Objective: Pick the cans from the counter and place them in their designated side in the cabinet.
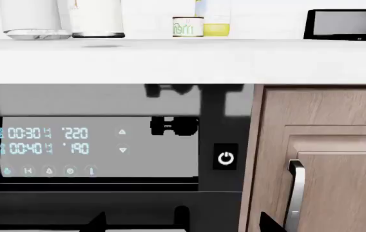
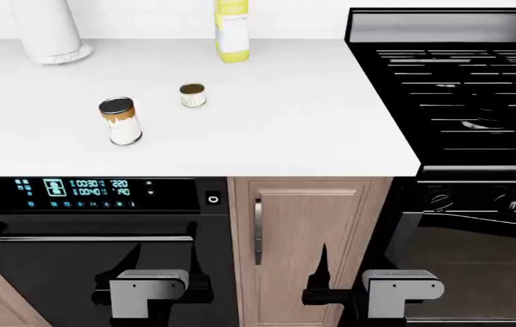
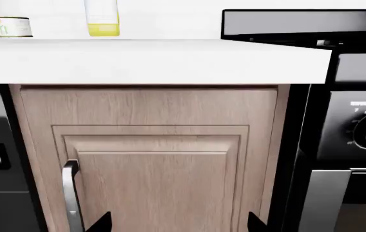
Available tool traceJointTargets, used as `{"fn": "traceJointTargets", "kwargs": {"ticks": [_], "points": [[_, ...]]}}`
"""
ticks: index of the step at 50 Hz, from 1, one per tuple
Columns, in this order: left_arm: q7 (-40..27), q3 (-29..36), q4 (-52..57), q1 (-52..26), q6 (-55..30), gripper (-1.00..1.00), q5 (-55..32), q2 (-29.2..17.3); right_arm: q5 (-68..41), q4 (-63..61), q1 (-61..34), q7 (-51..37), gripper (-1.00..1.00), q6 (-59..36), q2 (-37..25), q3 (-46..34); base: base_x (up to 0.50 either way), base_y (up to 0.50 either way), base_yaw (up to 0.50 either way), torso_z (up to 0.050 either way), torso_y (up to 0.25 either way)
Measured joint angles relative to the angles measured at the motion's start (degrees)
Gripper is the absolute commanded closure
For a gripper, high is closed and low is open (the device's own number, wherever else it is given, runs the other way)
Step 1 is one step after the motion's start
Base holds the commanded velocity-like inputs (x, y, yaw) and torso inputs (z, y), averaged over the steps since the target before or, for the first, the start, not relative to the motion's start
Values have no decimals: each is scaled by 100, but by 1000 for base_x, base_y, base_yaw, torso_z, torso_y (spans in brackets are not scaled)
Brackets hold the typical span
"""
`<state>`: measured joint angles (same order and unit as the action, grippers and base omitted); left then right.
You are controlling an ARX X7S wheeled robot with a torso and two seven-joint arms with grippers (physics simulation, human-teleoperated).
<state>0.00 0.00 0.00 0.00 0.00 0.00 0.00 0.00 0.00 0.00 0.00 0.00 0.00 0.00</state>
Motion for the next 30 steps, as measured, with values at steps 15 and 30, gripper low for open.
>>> {"fn": "traceJointTargets", "kwargs": {"ticks": [15, 30], "points": [[-182, 207, -26, -25, -43, -100, -168, -175, -155, -99, -3, -234, -100, -167, -175, -213, 0, 45, 0, 0, 0], [-351, 373, -66, -73, -88, -100, -356, -326, -288, -227, 4, -425, -100, -307, -344, -394, 0, 277, 0, 0, 0]]}}
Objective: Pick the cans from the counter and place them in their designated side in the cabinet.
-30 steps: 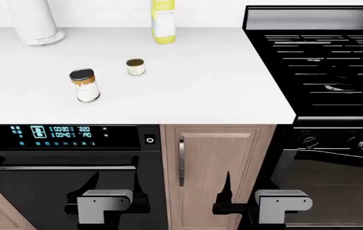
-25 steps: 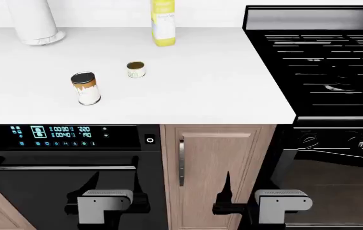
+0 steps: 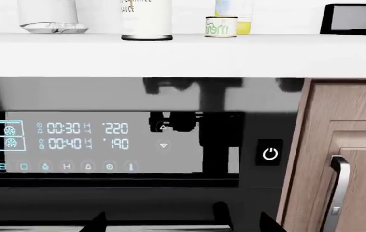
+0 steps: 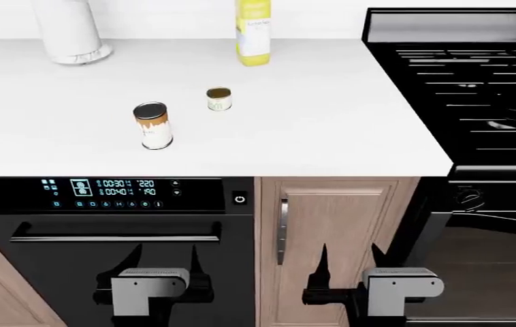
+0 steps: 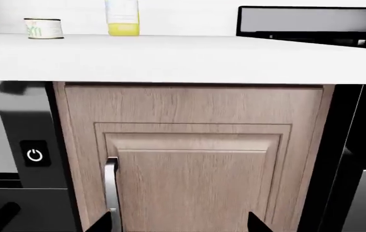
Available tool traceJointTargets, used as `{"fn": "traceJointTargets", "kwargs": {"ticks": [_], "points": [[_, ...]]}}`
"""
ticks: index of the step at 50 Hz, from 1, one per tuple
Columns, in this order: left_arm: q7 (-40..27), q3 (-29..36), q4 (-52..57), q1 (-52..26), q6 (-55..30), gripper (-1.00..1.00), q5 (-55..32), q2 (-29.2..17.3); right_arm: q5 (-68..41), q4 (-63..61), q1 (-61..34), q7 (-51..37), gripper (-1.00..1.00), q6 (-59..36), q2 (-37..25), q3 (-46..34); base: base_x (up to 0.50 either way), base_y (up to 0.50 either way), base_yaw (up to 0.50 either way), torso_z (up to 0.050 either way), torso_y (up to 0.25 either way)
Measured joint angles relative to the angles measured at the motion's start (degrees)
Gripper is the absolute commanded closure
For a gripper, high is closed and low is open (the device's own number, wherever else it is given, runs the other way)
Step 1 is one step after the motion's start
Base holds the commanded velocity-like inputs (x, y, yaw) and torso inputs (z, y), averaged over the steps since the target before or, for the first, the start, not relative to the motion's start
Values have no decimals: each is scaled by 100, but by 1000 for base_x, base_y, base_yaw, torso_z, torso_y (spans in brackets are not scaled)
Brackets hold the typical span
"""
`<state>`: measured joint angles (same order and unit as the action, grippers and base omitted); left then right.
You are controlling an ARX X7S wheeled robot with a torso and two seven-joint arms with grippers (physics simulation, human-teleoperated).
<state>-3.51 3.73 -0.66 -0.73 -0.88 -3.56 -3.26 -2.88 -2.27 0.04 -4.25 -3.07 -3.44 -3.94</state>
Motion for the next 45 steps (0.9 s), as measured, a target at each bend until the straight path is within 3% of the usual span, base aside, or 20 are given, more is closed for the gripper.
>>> {"fn": "traceJointTargets", "kwargs": {"ticks": [41, 45], "points": [[-298, 283, 23, -12, -14, -100, -332, -268, -220, -60, -22, -332, -100, -99, -286, -332, 0, 473, 0, 0, 0], [-326, 294, 38, -12, -27, -100, -361, -306, -252, -76, -20, -350, -100, -114, -297, -361, 0, 0, 0, 0, 0]]}}
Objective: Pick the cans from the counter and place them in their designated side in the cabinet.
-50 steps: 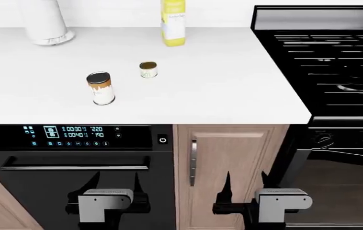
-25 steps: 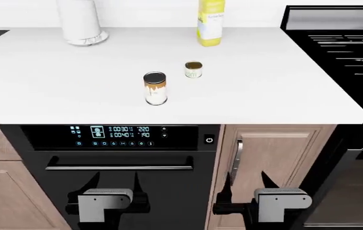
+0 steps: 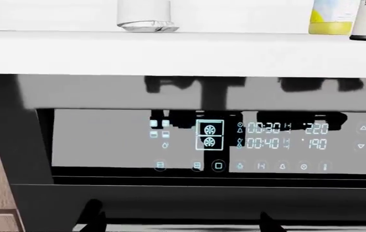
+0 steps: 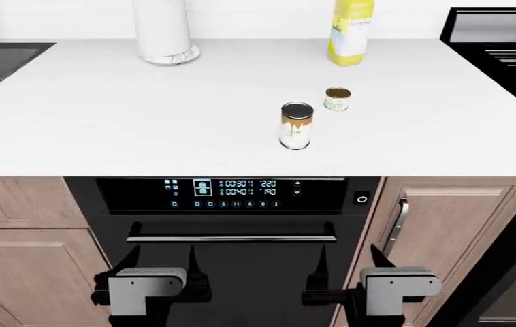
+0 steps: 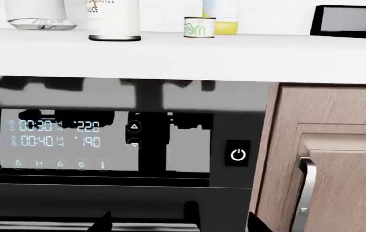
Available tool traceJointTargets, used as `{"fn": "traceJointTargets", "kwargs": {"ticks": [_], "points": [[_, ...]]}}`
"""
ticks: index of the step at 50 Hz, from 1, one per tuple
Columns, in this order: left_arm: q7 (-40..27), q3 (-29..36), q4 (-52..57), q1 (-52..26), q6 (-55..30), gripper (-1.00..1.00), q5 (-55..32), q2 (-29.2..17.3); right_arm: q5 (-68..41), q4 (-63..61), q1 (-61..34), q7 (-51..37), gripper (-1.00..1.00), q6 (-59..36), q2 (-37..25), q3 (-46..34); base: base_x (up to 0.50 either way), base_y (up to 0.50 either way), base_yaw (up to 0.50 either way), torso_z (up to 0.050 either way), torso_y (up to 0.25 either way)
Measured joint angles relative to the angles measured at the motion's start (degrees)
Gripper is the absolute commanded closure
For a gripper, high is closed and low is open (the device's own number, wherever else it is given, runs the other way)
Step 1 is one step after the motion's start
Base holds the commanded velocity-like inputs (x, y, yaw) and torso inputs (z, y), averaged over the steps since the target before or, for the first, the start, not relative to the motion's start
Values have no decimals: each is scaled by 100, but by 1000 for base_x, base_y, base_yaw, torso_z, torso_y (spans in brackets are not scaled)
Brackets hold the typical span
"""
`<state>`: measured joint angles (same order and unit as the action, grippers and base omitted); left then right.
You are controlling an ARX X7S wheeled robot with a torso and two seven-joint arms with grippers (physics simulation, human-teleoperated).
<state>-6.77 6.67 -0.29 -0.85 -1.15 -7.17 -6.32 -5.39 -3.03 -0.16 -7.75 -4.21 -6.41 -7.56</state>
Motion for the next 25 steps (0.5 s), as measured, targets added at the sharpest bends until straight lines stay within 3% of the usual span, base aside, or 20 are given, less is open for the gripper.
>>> {"fn": "traceJointTargets", "kwargs": {"ticks": [8, 14, 25], "points": [[-12, 51, 185, -11, -264, -100, -124, -68, -119, -187, -7, -47, -100, -234, -65, 2, 0, 0, 0, 0, 0], [33, 50, 937, 30, -923, -100, -475, -213, -309, -748, 30, -68, -100, -740, -161, 9, 0, 0, 0, 0, 0], [-270, -352, 3157, -526, -3196, -100, -1859, -634, -1320, -3036, -458, -245, -100, -3258, -501, 323, 0, 0, 0, 0, 0]]}}
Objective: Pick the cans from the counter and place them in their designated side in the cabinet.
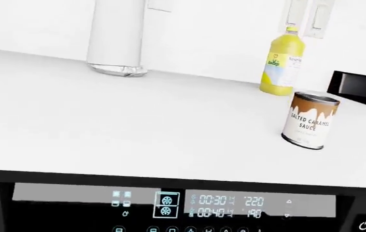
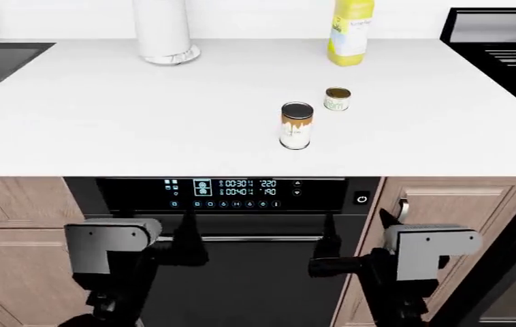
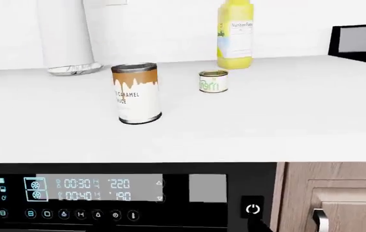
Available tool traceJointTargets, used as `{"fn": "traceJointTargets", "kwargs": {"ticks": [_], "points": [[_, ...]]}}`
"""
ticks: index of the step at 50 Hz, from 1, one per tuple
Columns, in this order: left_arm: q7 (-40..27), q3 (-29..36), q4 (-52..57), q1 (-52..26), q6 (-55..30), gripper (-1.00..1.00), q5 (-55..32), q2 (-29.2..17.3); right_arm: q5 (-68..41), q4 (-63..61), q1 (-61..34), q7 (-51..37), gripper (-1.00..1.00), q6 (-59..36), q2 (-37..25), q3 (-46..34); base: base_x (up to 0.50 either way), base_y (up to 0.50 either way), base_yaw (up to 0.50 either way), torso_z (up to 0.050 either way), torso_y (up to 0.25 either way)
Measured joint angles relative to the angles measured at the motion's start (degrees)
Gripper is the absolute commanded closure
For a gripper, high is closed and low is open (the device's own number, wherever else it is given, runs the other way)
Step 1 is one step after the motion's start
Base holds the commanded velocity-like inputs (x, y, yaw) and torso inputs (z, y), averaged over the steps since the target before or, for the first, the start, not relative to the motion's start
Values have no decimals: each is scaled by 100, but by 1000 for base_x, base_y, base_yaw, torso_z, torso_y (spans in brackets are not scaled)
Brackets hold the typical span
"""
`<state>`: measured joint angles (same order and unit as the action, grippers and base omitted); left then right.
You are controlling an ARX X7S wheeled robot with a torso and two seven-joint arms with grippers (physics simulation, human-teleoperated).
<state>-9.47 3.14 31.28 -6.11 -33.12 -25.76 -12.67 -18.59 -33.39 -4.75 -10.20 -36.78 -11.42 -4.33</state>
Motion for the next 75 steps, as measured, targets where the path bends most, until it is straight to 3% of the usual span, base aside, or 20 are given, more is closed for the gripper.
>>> {"fn": "traceJointTargets", "kwargs": {"ticks": [11, 17, 22, 37, 47, 62, 75], "points": [[-1035, -1056, 1344, -1884, -2787, -100, -2650, -425, -2177, -1685, -1898, -737, -100, -3280, 1, 1206, 100, 0, 0, 0, 0], [-1647, -1526, 1524, -2810, -3697, -100, -3897, -661, -3888, -1833, -2762, -1727, -100, -4152, -260, 1730, 160, 0, 0, 0, 0], [-1999, -1775, 1595, -3319, -4118, -100, -4570, -836, -4623, -1849, -3193, -2157, -100, -4467, -442, 1849, 174, 0, 0, 0, 0], [-2941, -2083, 1649, -4013, -4532, -100, -5986, -1168, -5131, -1761, -3692, -2426, -100, -4548, -767, 1701, 280, 0, 0, 0, 0], [-3215, -2121, 1643, -4151, -4530, -100, -6349, -1287, -4535, -1403, -3604, -2040, -100, -4051, -928, 1211, 119, 0, 0, 0, 0], [-3048, -2121, 1630, -4150, -4433, -100, -6120, -1354, -2995, 370, -3718, -739, -100, -2711, -984, -277, 0, 0, 0, 0, 0], [-2762, -2040, 1627, -4044, -4288, -100, -5731, -1365, -2507, 1249, -3789, -90, -100, -2332, -960, -1098, 0, 0, 0, 0, 0]]}}
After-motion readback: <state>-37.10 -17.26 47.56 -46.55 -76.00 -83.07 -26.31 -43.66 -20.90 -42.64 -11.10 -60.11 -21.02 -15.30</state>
